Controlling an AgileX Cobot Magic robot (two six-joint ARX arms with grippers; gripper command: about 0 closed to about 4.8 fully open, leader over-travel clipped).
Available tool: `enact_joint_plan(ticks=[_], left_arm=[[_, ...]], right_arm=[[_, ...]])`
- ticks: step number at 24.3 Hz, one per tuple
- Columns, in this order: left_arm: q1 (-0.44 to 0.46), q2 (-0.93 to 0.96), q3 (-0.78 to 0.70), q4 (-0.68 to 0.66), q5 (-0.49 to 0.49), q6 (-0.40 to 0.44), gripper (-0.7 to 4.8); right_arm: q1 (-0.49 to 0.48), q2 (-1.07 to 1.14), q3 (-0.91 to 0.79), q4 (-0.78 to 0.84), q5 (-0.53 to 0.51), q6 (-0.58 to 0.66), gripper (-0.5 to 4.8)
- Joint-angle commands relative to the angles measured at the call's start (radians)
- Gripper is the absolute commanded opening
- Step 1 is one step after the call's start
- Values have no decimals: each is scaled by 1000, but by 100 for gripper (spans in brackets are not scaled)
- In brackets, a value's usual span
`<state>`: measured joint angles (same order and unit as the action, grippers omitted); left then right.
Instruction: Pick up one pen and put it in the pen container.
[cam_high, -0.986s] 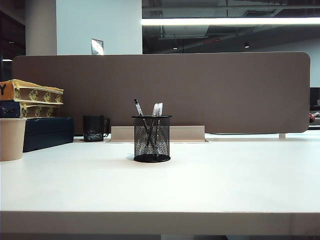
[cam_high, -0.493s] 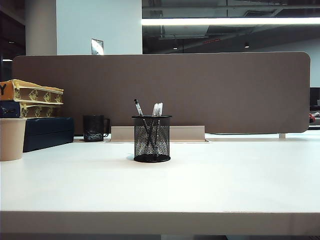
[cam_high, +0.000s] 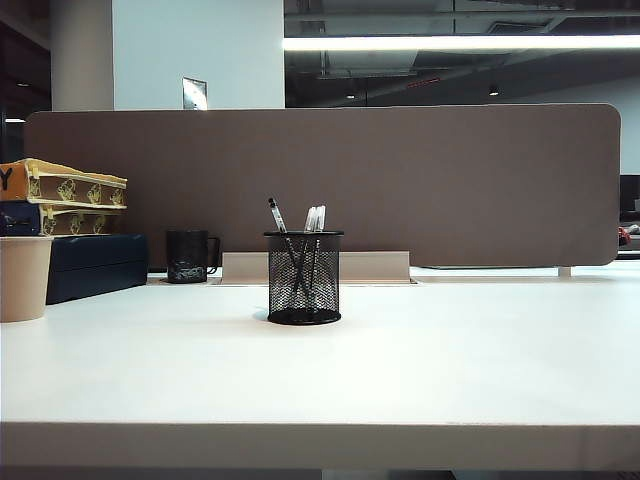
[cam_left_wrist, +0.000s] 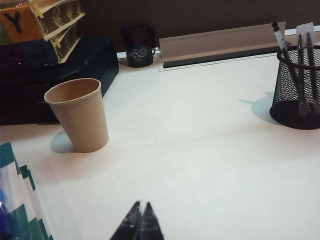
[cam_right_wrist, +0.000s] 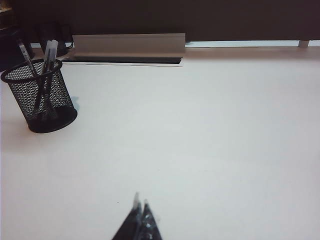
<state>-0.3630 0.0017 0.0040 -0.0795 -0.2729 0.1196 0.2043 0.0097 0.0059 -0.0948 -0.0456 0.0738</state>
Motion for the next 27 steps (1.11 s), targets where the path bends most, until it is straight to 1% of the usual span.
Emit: enact_joint_plan(ticks=[1,11,14,19,24,27], left_arm=[[0,1,3,6,0,3,-6],[2,1,3,6,0,3,-6],[21,1,3,6,2,3,-6],[39,1,3,6,1,3,-6],[52,1,3,6,4,3,-6],[86,1,3,6,6,3,-6]], right_arm=[[2,-11,-5,13,2,4,-1],[0,-12,-5,13,2,4,-1],[-8,-12,-5,14,2,4,-1],[-52,-12,-5,13,1,4,-1],[-115,-12,-5,13,1,4,-1],[-166,-13,-5,14,2,4,-1]])
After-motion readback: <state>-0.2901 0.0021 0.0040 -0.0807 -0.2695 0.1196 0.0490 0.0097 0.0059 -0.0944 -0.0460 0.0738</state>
